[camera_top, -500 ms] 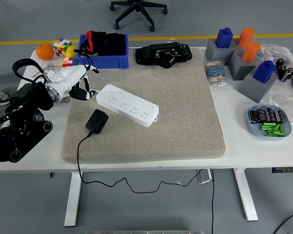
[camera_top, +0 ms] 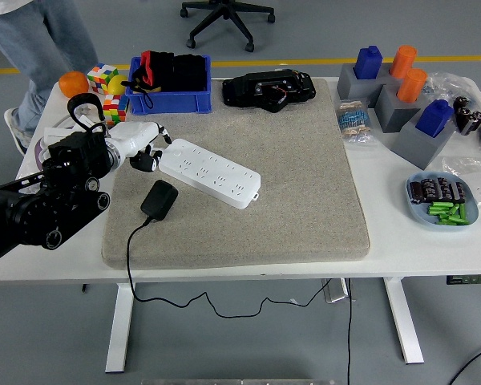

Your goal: Press the white button,pick up the black plug,place it near the board,insert it into the board

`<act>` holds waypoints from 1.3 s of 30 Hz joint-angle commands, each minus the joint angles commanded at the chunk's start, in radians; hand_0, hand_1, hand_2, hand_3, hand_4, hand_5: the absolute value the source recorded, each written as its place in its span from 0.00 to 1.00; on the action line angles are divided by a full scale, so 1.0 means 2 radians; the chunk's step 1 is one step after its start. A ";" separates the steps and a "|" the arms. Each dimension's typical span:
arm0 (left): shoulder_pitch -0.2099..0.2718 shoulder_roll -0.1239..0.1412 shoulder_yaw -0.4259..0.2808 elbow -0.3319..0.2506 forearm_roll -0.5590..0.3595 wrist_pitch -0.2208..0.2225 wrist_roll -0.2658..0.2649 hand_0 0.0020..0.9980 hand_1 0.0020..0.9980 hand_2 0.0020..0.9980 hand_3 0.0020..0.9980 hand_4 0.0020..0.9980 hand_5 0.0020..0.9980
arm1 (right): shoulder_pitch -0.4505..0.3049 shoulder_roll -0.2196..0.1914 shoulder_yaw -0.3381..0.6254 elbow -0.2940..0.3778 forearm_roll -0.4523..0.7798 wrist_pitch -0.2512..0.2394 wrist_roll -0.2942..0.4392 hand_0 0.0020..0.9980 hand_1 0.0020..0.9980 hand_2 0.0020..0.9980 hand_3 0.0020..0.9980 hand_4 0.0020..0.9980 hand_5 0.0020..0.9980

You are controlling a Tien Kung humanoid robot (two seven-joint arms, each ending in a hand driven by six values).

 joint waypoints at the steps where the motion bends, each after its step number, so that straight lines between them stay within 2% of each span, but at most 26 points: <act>1: -0.001 -0.002 0.003 0.003 -0.001 0.001 -0.001 0.01 0.04 0.19 0.73 0.43 0.00 | 0.000 0.000 0.000 0.000 0.000 0.000 0.000 0.82 0.66 0.66 0.63 0.76 0.50; 6: -0.008 -0.014 0.020 0.016 -0.012 0.003 -0.001 0.01 0.04 0.19 0.73 0.43 0.00 | 0.001 -0.001 -0.001 0.000 0.001 0.000 0.000 0.82 0.66 0.66 0.63 0.76 0.50; 11: -0.014 -0.024 0.022 0.025 -0.010 0.003 0.003 0.01 0.04 0.19 0.73 0.43 0.00 | 0.001 0.000 -0.002 0.001 0.001 0.000 0.000 0.82 0.66 0.66 0.63 0.76 0.50; 21: -0.045 -0.044 0.073 0.062 -0.026 -0.015 0.018 0.00 0.04 0.20 0.73 0.44 0.00 | 0.002 -0.002 -0.006 0.001 0.003 0.000 0.000 0.82 0.66 0.66 0.63 0.76 0.50; 31: -0.054 -0.054 0.090 0.081 -0.032 -0.017 0.018 0.00 0.04 0.20 0.73 0.45 0.00 | 0.002 -0.002 -0.008 0.000 0.004 0.000 0.000 0.82 0.66 0.65 0.63 0.76 0.50; 39: -0.052 -0.057 0.096 0.085 -0.035 -0.018 0.016 0.00 0.04 0.20 0.73 0.45 0.00 | 0.002 -0.002 -0.008 0.000 0.004 0.000 0.000 0.82 0.66 0.66 0.63 0.76 0.50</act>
